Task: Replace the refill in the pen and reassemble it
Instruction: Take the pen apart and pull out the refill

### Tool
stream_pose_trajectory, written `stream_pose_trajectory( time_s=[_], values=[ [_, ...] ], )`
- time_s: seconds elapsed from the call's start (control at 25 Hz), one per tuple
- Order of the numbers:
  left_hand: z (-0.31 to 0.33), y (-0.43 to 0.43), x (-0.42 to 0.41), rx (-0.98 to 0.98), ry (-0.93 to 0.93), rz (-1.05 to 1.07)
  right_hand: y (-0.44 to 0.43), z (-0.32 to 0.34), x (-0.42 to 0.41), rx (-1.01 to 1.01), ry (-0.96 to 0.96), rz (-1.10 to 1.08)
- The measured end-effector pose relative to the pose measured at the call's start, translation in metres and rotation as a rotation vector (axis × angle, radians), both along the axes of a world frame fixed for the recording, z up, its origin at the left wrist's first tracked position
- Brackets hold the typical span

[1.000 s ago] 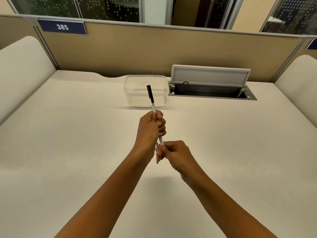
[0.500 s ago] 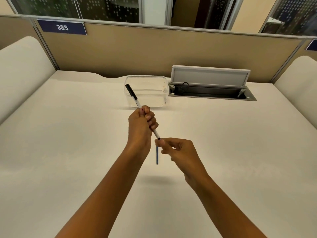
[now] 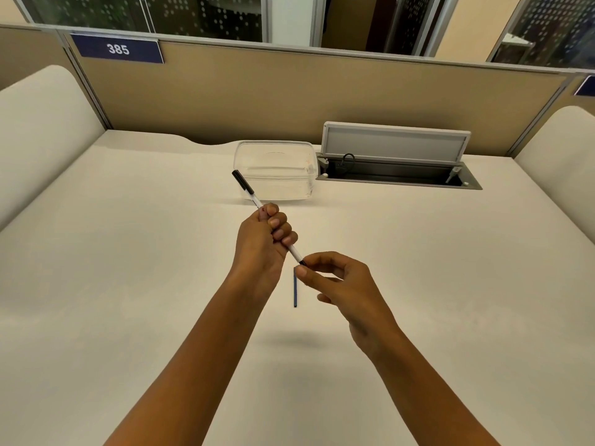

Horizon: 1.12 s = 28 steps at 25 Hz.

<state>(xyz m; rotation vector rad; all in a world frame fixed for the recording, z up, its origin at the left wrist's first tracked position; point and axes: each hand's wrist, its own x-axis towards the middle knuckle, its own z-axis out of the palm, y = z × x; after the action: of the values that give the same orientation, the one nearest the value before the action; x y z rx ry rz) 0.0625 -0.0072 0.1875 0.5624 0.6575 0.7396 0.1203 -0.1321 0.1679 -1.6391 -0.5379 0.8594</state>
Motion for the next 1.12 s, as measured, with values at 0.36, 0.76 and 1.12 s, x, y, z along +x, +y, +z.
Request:
stream_pose_trajectory(
  time_s=[0.36,0.76,1.12],
  values=[
    [-0.0026,-0.0018,-0.0002,-0.061,-0.041,-0.015,0.0006,0.0002,-0.0001,-0.038,-0.009,0.039],
    [-0.0029,-0.0020,0.0003,-0.035,-0.054,-0.016,-0.0005,-0.0033,-0.0004,-0.046,-0.019,0.006],
    [-0.0043,-0.0028,0.0006,-0.052,-0.060,-0.031,-0.0024,-0.0039,-0.0020,-0.051,-0.010,0.006]
  ],
)
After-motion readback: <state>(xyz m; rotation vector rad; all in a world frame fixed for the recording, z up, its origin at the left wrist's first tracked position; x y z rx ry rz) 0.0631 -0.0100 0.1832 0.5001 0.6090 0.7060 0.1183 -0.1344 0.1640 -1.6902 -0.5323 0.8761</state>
